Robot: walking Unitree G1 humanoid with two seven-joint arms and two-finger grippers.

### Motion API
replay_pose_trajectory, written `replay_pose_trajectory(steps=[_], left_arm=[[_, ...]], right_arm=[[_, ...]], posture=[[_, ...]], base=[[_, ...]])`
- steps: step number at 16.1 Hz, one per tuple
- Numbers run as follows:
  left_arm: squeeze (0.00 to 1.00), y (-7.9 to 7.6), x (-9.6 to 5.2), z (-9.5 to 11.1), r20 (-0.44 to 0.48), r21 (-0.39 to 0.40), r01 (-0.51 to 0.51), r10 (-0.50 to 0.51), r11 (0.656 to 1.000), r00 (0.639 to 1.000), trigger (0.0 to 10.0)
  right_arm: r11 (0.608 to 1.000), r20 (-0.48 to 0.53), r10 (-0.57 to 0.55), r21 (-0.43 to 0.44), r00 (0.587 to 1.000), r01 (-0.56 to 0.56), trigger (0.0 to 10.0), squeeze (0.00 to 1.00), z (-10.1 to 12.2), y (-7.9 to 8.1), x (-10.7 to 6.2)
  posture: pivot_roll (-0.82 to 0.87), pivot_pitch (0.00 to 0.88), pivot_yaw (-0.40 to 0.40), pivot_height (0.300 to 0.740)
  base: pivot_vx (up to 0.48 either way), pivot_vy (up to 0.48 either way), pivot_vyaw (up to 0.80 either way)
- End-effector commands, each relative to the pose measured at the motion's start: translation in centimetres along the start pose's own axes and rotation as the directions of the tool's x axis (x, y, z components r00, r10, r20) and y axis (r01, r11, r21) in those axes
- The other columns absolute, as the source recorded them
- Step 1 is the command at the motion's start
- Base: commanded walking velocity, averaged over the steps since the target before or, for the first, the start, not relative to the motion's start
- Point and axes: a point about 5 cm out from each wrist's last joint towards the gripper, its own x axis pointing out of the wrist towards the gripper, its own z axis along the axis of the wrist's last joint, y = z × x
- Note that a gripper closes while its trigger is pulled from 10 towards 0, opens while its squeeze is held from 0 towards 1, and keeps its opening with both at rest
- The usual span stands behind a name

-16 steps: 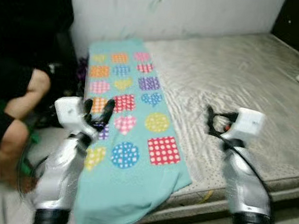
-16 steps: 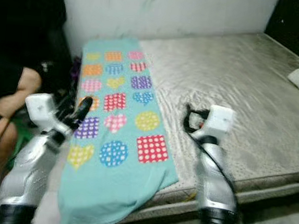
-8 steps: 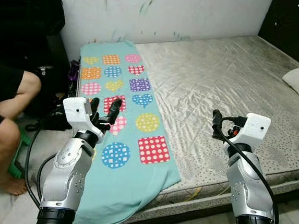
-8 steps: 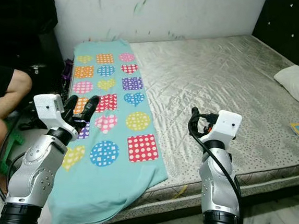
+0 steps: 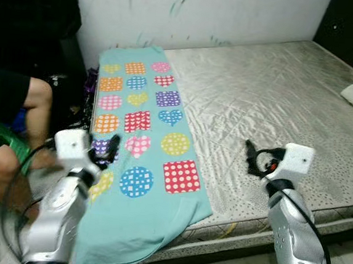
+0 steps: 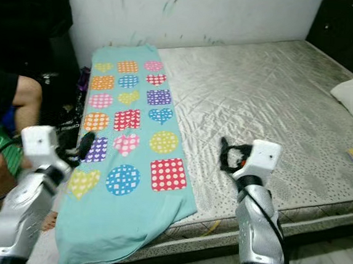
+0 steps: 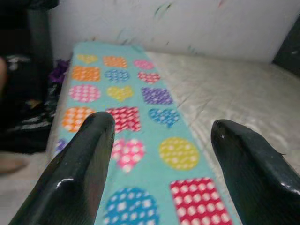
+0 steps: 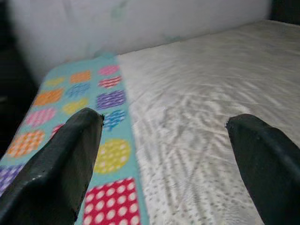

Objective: Clean up the room

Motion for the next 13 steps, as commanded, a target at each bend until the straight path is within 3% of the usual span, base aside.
replay_pose_trajectory(steps=[1,5,13], left_arm=[[0.0,0.6,-0.6,0.3,-0.002,0.023,-0.022,0.022,0.999,1.0,10.0],[0.0,1.5,-3.0,-0.8,-0.041,0.043,-0.065,0.067,0.997,0.997,10.0],[0.0,0.8,-3.3,-0.9,-0.047,0.057,-0.065,0.068,0.996,0.997,10.0]], right_arm=[[0.999,-0.008,0.044,-0.025,0.999,-0.044,10.0,0.0,0.1,0.4,-0.3],[0.995,-0.078,0.095,-0.03,0.992,-0.097,10.0,0.0,-1.2,0.8,-2.2],[0.962,-0.065,0.267,-0.038,0.962,-0.269,10.0,0.0,-1.0,4.0,-1.9]], posture=[[-0.09,0.016,0.04,0.74],[-0.09,0.062,0.03,0.74],[-0.08,0.068,0.043,0.74]], base=[[0.0,0.0,0.0],[0.0,0.0,0.0],[0.0,0.0,0.0]])
